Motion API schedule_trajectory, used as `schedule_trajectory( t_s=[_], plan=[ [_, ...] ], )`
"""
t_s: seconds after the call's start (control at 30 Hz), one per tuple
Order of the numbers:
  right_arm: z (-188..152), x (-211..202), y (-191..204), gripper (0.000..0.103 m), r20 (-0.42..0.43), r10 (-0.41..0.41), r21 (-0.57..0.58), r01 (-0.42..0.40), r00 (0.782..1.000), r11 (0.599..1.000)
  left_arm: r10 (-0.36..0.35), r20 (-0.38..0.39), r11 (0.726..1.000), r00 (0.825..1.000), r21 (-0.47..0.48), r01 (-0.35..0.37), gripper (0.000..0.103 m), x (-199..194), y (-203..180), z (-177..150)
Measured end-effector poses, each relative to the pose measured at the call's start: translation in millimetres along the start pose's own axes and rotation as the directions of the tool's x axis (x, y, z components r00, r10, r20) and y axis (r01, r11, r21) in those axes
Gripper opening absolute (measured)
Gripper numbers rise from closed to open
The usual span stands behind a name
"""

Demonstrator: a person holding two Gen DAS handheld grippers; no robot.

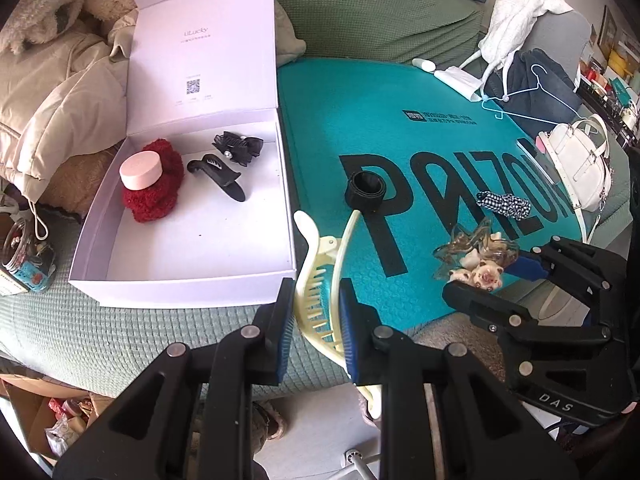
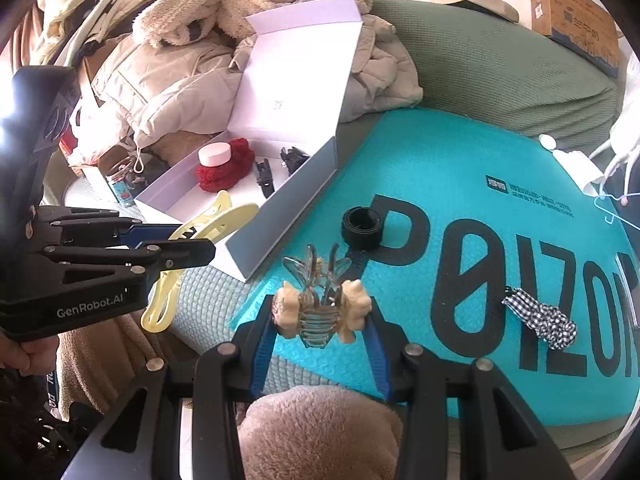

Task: Organize objects
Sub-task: 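Carry the cream claw clip and gold pearl clip with both grippers into the box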

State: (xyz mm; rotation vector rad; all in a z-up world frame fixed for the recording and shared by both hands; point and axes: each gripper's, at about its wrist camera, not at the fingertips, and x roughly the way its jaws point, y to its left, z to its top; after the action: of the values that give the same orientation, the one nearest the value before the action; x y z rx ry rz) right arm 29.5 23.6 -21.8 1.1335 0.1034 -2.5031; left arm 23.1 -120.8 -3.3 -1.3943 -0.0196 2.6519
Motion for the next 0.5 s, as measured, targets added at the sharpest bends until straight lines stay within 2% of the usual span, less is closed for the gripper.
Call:
schedule_trajectory(
  t_s=[0.5],
  plan=[
    [16.1, 14.9, 56.1, 0.042, -0.025, 0.077, -0.101, -0.079, 0.997, 0.992, 0.074, 0.007, 0.994, 0.997, -0.076, -0.073, 0.02, -18.1, 53.6, -15.0]
  ],
)
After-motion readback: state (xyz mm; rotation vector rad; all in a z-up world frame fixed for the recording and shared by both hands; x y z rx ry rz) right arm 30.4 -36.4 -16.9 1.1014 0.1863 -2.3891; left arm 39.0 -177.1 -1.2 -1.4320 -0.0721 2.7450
